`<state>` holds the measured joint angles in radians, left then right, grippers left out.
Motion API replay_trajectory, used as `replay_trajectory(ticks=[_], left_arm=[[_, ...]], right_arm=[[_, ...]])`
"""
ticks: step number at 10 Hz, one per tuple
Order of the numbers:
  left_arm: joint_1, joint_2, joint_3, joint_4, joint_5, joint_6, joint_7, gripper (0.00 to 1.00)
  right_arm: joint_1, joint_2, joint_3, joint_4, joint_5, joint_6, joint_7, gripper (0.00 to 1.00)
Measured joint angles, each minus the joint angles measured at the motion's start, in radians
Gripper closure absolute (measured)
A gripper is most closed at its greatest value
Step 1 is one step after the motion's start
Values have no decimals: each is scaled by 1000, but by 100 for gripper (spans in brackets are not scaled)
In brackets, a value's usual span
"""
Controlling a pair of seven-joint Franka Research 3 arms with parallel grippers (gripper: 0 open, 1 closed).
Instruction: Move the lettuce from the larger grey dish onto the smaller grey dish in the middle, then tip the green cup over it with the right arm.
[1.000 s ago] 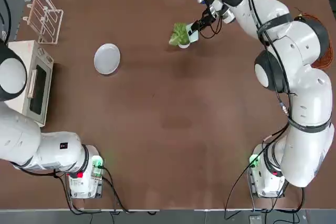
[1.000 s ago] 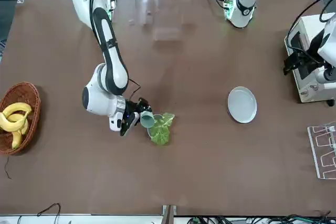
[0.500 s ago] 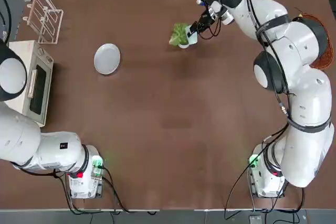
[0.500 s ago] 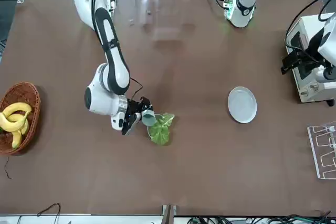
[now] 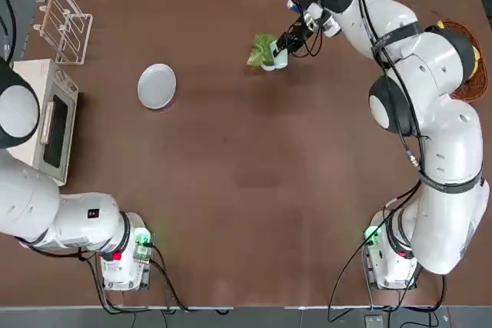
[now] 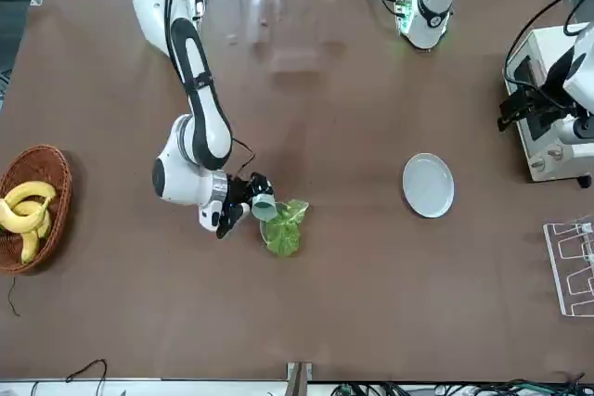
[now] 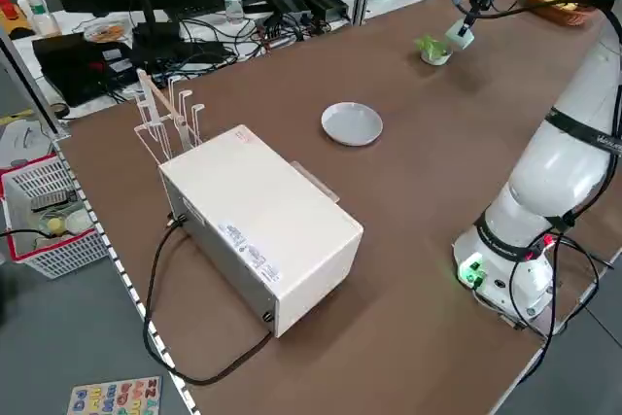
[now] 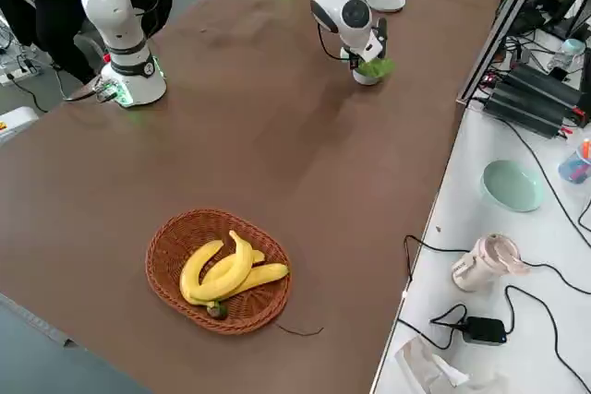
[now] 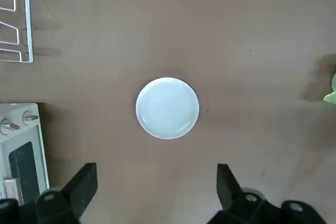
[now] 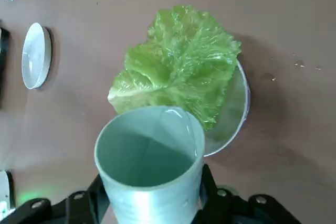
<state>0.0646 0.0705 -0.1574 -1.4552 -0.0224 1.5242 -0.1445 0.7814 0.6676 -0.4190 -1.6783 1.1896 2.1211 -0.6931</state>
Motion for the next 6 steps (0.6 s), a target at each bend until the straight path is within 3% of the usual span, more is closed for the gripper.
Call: replay_trajectory(ticks=[6], left_arm=[[0, 0, 0, 14, 0, 0, 1, 0]], right_arm=[[-4, 15, -3, 20, 0, -21, 61, 31]])
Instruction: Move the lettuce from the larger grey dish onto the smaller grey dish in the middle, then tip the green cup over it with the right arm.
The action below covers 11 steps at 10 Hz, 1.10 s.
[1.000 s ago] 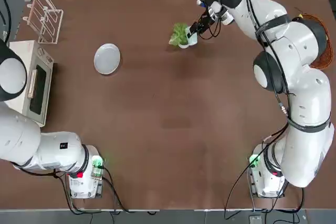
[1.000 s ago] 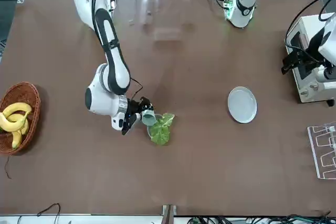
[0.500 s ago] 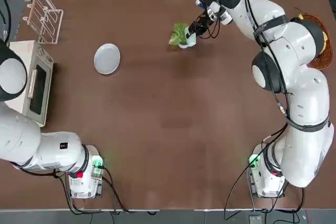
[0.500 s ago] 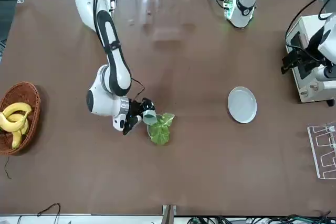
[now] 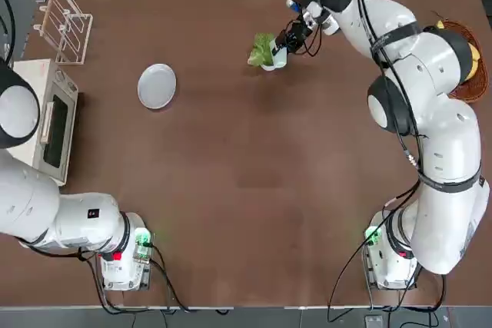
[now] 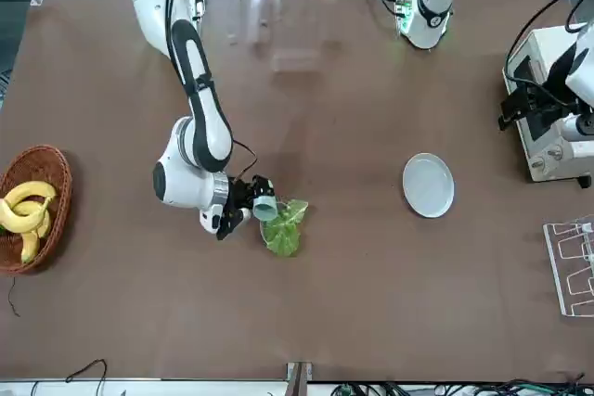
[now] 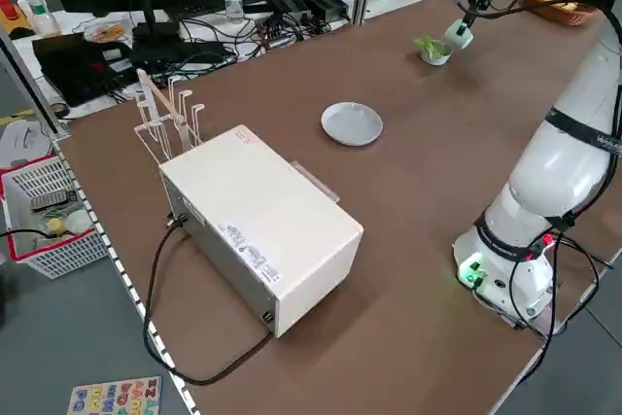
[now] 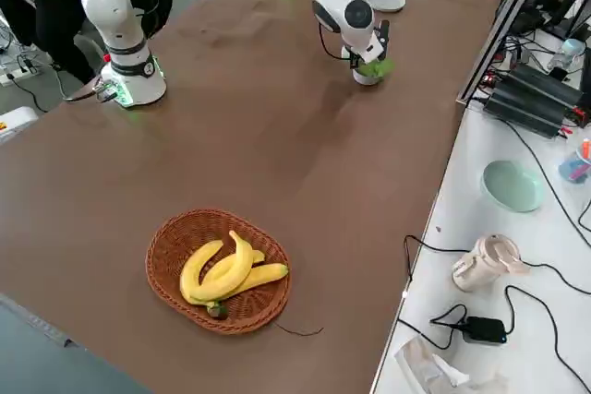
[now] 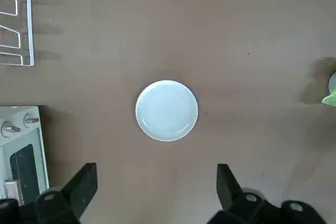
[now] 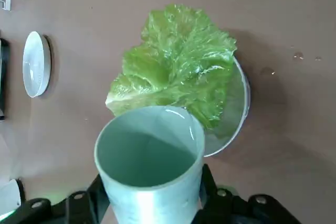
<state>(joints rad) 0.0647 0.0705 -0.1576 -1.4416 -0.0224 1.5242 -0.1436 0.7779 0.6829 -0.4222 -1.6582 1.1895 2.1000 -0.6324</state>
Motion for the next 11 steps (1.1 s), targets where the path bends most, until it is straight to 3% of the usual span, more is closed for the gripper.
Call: replay_trajectory(ticks=[11], left_arm=[[0, 0, 0, 0, 0, 0, 0, 0]], right_arm=[[-2, 2, -3, 3, 0, -28, 114, 31]])
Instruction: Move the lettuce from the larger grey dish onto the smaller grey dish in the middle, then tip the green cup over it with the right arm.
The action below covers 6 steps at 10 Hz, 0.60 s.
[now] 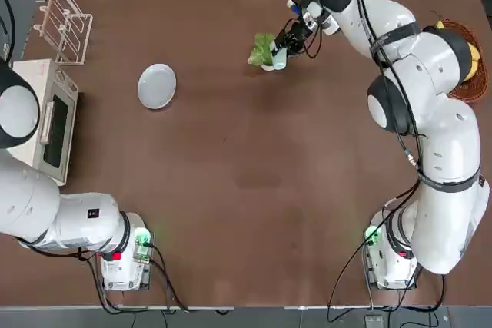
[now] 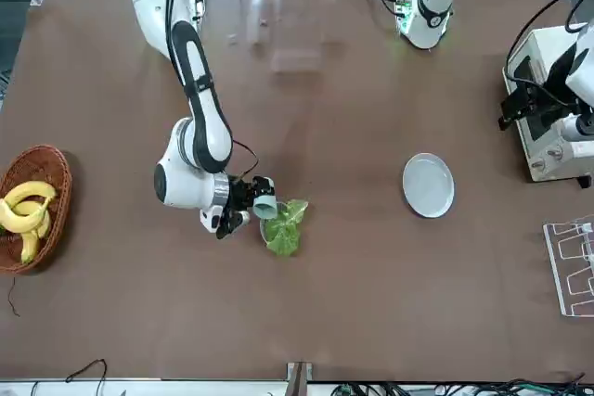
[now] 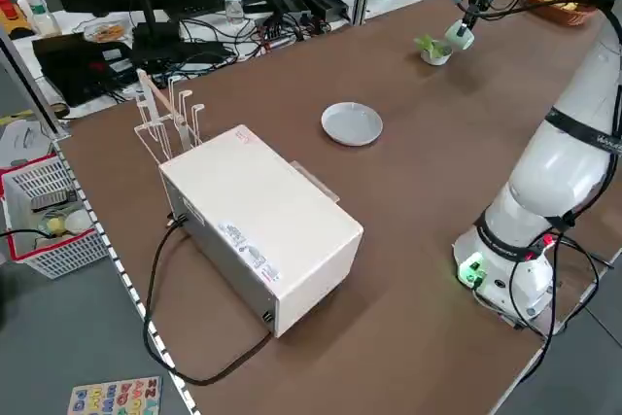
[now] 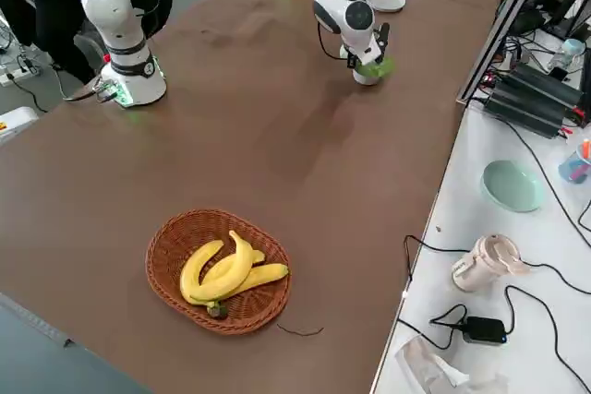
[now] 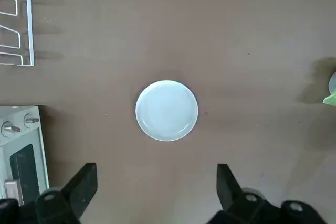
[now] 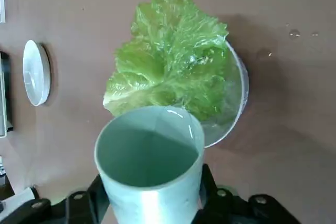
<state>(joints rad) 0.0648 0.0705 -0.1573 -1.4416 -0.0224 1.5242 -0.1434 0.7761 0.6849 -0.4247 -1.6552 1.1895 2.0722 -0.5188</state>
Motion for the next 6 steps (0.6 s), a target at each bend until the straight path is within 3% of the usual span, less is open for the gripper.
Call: replay_trajectory(ticks=[6], left_arm=[[0, 0, 0, 0, 0, 0, 0, 0]], right_arm=[[-10, 0, -4, 26, 0, -65, 158, 31]])
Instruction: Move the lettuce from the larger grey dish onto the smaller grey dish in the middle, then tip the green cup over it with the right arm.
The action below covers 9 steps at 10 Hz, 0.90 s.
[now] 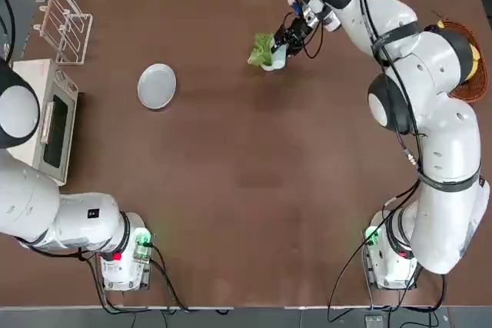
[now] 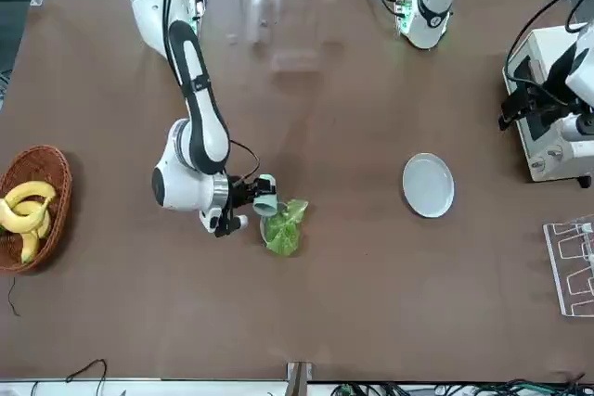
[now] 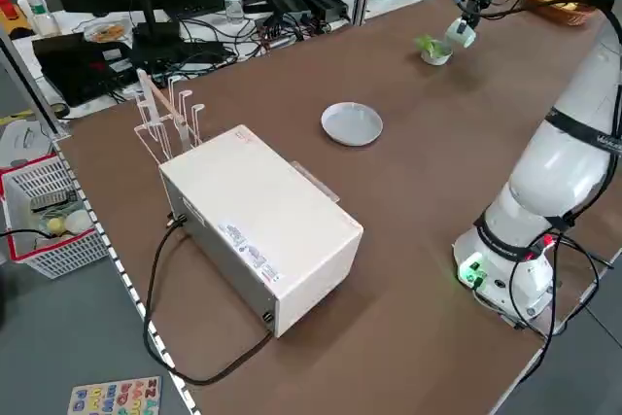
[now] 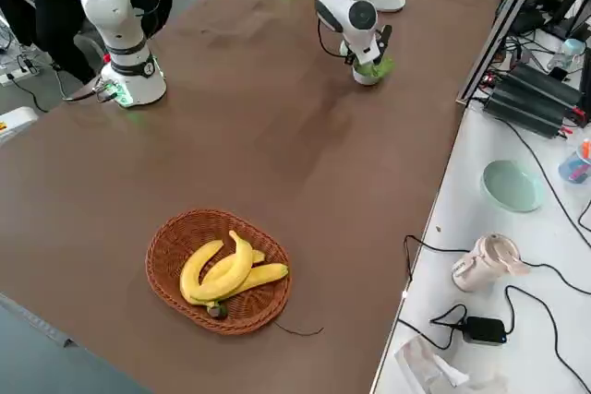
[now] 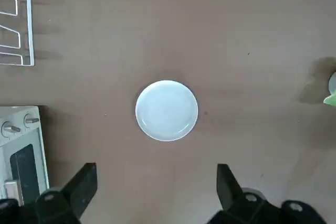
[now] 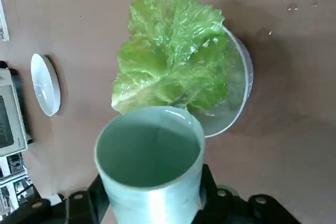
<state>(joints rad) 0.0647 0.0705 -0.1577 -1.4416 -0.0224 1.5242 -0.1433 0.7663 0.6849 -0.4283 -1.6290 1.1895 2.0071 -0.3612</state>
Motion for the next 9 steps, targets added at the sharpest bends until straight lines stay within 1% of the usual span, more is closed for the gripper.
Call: replay_trajectory(ticks=[5, 9], left_arm=[[0, 0, 0, 0, 0, 0, 0, 0], [0, 0, 1, 0, 0, 0, 0, 0]], right_arm=[[-9, 0, -1, 19, 0, -64, 165, 31], [-15, 5, -1, 32, 2, -83, 299, 31]])
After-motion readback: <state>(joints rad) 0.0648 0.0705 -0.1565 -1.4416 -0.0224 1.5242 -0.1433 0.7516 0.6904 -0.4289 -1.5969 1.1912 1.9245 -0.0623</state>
